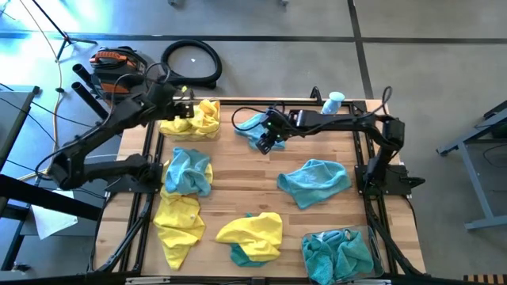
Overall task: Sort microfiber towel by color & place in baskets
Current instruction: Put the blue towel into the bottom transparent bin
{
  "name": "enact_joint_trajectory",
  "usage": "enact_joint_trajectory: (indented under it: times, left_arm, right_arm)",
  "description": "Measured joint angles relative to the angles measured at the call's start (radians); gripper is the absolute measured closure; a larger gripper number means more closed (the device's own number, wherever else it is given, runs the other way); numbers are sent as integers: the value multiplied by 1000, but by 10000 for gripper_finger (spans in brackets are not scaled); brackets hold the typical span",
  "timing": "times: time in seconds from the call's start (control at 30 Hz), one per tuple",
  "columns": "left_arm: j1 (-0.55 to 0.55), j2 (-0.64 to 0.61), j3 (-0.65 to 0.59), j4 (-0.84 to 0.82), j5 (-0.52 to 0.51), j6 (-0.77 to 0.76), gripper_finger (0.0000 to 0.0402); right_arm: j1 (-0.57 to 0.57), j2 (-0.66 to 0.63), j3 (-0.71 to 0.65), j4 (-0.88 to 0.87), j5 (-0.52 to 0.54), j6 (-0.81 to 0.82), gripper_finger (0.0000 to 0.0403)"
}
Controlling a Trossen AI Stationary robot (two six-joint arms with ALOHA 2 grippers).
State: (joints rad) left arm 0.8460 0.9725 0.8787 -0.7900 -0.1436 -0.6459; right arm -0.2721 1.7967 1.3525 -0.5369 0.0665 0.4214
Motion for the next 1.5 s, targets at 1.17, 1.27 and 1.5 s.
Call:
enact_joint_trajectory:
  times: [1.17,1.27,1.5]
  left_arm:
    - [-676,-187,-114,234,-84,-15,239]
    - [-723,-186,-115,205,-72,12,239]
    - [-789,-187,-115,47,-72,51,239]
  right_arm:
    - [-36,314,6,67,4,152,377]
    - [-20,275,-1,38,-44,258,379]
    - [73,78,-4,-57,19,445,396]
